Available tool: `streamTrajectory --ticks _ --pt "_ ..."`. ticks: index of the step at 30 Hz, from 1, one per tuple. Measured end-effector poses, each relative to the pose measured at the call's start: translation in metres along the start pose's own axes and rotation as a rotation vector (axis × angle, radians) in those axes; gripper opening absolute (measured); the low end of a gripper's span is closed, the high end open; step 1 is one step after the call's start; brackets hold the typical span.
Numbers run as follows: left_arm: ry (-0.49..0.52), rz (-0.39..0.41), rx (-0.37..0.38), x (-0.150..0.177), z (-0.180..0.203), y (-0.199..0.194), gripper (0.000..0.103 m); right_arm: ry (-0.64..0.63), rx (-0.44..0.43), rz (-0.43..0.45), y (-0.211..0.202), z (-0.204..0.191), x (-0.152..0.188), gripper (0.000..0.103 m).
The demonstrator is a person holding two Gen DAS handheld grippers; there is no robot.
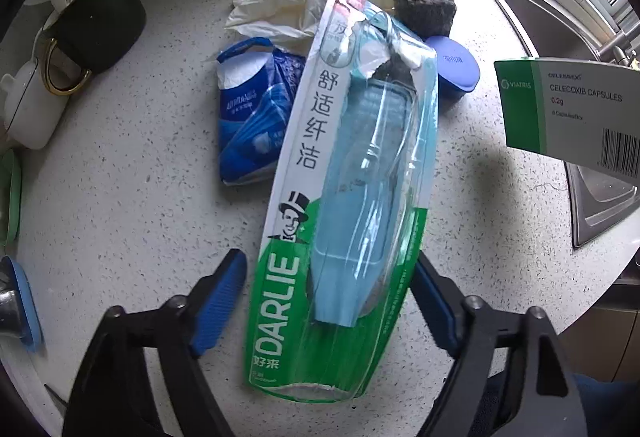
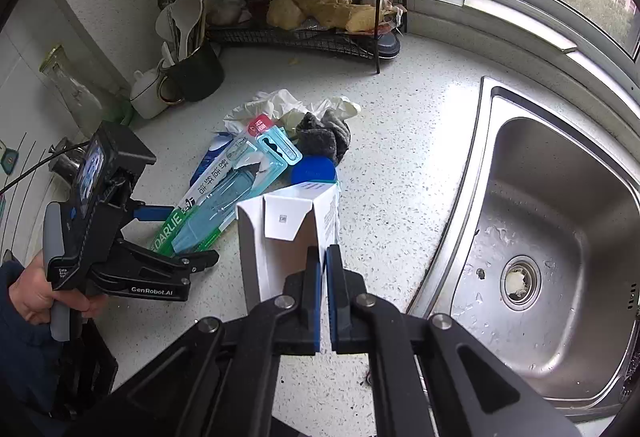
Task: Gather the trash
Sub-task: 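Grasp the green DARLIE toothbrush package with the left tool while the right tool holds the box, then carry the toothbrush package and medicine box down toward the red bin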
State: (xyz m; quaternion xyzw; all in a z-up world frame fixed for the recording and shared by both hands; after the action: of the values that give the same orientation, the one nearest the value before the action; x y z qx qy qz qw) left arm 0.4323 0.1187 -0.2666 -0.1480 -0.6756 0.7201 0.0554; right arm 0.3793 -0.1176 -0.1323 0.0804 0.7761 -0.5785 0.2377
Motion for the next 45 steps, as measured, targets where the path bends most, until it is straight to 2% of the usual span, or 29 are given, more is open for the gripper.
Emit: streamTrajectory --ticks 4,13,19,28,38,45 --pt "0.011 0.004 -0.005 0.002 0.004 -0.004 0.071 0.001 -0.006 0.002 -0.002 0.001 0.0 0.002" --pt "0.001 0.094 -0.005 0.008 0.015 -0.053 0.071 -0.012 -0.024 0.005 -0.008 -0.002 0.004 0.002" --pt "-0.019 0.119 0.0 0.021 0.018 -0.078 0.068 -0.042 -0.042 0.017 -0.017 -0.007 0.011 0.002" --pt "-0.04 0.164 -0.034 0.048 0.035 -0.104 0.066 -0.085 -0.064 0.059 -0.039 -0.012 0.025 0.002" --pt "-0.086 0.219 -0.073 0.095 0.07 -0.149 0.066 -0.179 -0.1 0.079 -0.069 -0.015 0.061 0.002" --pt "-0.161 0.235 -0.095 0.152 0.107 -0.168 0.066 -0.244 -0.141 0.095 -0.089 -0.015 0.095 0.002"
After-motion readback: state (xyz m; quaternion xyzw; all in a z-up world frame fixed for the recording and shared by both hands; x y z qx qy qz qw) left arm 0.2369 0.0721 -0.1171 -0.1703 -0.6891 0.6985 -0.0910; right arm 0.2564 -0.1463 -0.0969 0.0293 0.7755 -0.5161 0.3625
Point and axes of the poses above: each gripper's, at about its wrist camera, not at the fingertips, and y roughly the way its jaws point, z to its right, x to its underside, the point moved 5 cm from there along y, roughly the way its jaws point, and after that the axes turned 2 degrees about -z, right-handed, at the moved point
